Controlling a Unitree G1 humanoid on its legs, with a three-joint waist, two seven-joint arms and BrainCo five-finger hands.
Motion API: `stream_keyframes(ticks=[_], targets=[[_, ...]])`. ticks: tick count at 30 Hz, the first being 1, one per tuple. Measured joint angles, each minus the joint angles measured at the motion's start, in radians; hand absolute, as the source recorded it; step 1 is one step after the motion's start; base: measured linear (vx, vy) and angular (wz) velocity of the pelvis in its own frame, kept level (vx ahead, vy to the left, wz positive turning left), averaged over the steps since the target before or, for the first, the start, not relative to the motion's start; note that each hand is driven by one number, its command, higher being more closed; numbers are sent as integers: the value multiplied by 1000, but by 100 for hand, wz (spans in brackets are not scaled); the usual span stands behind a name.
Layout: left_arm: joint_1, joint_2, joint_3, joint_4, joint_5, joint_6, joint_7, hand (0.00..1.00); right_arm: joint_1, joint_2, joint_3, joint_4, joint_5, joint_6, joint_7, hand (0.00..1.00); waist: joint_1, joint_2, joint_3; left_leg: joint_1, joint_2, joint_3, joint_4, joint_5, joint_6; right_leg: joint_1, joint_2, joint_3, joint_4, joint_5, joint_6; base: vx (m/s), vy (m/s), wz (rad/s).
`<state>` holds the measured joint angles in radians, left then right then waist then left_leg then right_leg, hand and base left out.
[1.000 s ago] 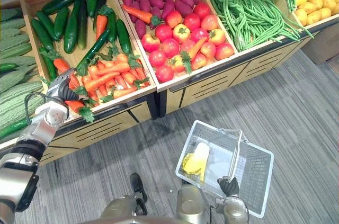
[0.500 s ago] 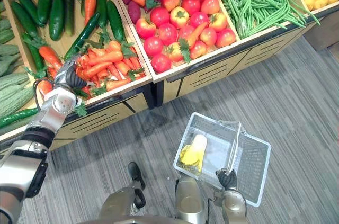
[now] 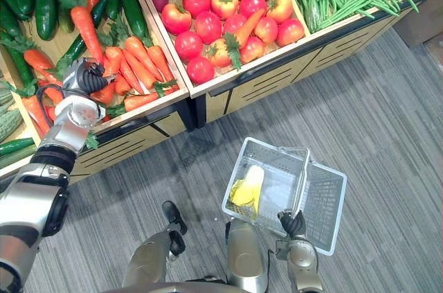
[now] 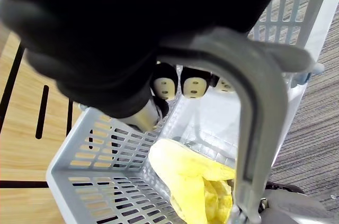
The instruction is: Pick vegetable in the basket
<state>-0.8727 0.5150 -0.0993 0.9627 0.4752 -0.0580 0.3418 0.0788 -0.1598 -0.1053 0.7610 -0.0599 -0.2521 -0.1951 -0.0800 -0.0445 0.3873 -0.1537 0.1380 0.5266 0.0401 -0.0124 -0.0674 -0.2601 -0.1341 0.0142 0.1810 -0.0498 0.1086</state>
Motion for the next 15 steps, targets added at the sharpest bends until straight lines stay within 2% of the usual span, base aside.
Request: stream_keyframes(ticks=[4,11,15], targets=[[0,-6,22,11,0,3,1,100,0,1,7,0,0,0,-2,100,1,-11,5,0,-1,7,0,-4,6,0,-3,4,0,2,2,-4,-2,-2],[-1,-6,32,12,0,5,6,100,2,1,7,1,0,0,-10,100,1,-10,4,2,-5,-18,0,13,7,13,-7,-24,0,2,2,42,-10,10],[12,-5,51,-11,0,5,24,100,8,2,7,2,-4,8,-15,100,4,-9,0,40,-5,-33,-4,18,3,64,-8,-52,-7,2,2,31,-10,15]])
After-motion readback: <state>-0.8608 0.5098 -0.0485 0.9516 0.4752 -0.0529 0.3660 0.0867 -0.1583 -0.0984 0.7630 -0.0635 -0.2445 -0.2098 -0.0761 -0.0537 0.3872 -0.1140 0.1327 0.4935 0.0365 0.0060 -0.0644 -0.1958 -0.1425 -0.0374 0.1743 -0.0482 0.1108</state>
